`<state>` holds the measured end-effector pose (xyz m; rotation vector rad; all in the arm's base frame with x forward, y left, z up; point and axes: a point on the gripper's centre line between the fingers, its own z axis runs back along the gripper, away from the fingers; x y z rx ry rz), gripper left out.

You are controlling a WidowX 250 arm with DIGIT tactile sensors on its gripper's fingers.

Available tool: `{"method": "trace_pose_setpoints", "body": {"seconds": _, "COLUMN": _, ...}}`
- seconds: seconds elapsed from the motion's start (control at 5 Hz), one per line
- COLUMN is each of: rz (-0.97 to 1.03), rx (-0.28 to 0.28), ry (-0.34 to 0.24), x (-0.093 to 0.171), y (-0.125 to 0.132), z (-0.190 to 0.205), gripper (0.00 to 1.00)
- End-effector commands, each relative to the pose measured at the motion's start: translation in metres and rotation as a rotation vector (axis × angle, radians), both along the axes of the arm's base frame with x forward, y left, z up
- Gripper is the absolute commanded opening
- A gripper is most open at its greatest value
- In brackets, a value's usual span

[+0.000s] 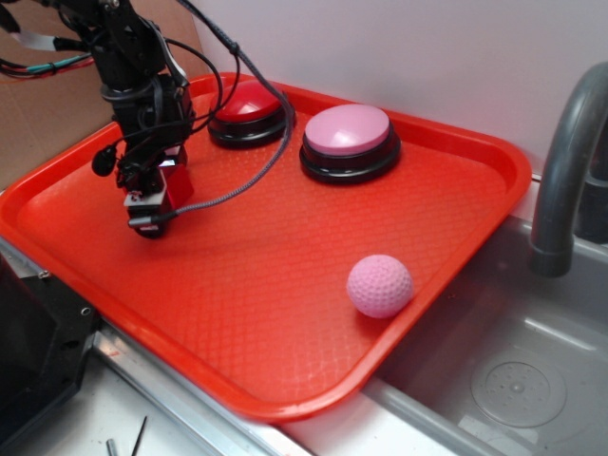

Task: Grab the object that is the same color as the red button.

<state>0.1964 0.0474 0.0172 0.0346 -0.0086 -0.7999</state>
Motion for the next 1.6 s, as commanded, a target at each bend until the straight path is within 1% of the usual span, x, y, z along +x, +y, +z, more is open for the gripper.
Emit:
{"method": "trace_pose_setpoints", "body": {"seconds": 0.0, "rz": 0.01, "rx": 0.015, "ry": -0.027, "x": 0.003, "y": 0.0, "z": 0.013, "gripper": 0.0}}
{"method": "trace_pose_setpoints", "body": {"seconds": 0.2, "rz": 0.061, "rx": 0.024, "ry": -0.026, "x": -0.002, "y": -0.005, "z": 0.032, "gripper": 0.0}}
{"method": "trace_pose_setpoints", "body": {"seconds": 0.4, "rz": 0.185, "rx": 0.043, "ry": -0.041, "x": -0.01, "y": -0.028, "z": 0.074, "gripper": 0.0}}
{"method": "trace_pose_setpoints", "body": {"seconds": 0.6, "rz": 0.43, "rx": 0.033, "ry": 0.017, "x": -0.016, "y": -0.05, "z": 0.113, "gripper": 0.0}}
{"method": "trace_pose_setpoints", "body": {"seconds": 0.8, "rz": 0.662, "rx": -0.181, "ry": -0.11, "x": -0.039, "y": -0.052, "z": 0.155, "gripper": 0.0}}
{"method": "trace_pose_setpoints", "body": {"seconds": 1.0, "rz": 0.91, "rx": -0.149, "ry": -0.141, "x": -0.05, "y": -0.047, "z": 0.174, "gripper": 0.0}}
{"method": "trace_pose_setpoints", "body": {"seconds": 1.2, "rz": 1.164, "rx": -0.164, "ry": -0.129, "x": -0.057, "y": -0.035, "z": 0.176, "gripper": 0.0}}
{"method": "trace_pose_setpoints", "body": {"seconds": 1.4, "rz": 1.219, "rx": -0.156, "ry": -0.103, "x": -0.052, "y": -0.029, "z": 0.171, "gripper": 0.0}}
